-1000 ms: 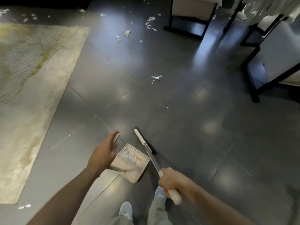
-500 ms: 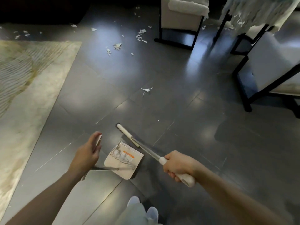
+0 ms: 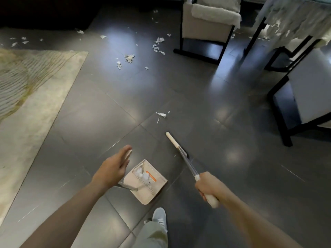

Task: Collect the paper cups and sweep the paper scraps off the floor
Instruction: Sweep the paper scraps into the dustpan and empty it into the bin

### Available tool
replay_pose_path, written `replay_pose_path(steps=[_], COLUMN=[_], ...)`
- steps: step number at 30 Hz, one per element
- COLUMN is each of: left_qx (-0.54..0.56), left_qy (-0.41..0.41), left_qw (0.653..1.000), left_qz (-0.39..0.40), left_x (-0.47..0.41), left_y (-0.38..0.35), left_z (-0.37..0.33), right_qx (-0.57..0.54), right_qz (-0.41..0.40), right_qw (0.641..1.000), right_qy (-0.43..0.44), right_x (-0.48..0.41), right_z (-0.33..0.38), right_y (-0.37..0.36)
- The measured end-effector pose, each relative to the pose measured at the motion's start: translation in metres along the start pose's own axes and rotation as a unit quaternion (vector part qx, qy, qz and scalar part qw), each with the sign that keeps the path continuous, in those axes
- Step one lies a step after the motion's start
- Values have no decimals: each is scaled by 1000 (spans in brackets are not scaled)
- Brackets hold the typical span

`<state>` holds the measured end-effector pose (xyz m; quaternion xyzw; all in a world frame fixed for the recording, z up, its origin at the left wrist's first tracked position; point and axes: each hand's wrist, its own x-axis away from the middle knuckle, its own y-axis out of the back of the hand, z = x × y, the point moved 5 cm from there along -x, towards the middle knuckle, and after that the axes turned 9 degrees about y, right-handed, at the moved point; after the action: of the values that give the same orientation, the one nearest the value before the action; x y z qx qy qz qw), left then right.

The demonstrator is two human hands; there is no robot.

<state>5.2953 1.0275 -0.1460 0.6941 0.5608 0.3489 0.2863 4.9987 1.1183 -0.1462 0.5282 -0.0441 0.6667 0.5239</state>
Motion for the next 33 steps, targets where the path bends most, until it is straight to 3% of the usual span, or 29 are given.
replay_pose_path(steps=[6,9,11,18,27,33], left_qx=[7,21,23,45,55,28], left_qy=[18,26,31,87,151,190], left_qw=[999,999,999,995,983,976], left_qz=[-35,-30,-16,-32,-93,-103], left_x=[-47,-65,-80,-134,-250,-328], left_y=[2,2,4,24,26,28], left_z=[-14,-24,-28,-27,-53,-68], right_qx=[37,-131,-178,-139,-97,87], right_qz=[140,173,172,151,72,54], right_qw=[989,975,967,979,992,990], right_qy=[-13,-56,-59,-17,33,92], right_x=[-13,-15,-17,-38,-198,-299], right_z=[46,63,75,120,171,202], right_y=[-20,-3,24,113,242,299])
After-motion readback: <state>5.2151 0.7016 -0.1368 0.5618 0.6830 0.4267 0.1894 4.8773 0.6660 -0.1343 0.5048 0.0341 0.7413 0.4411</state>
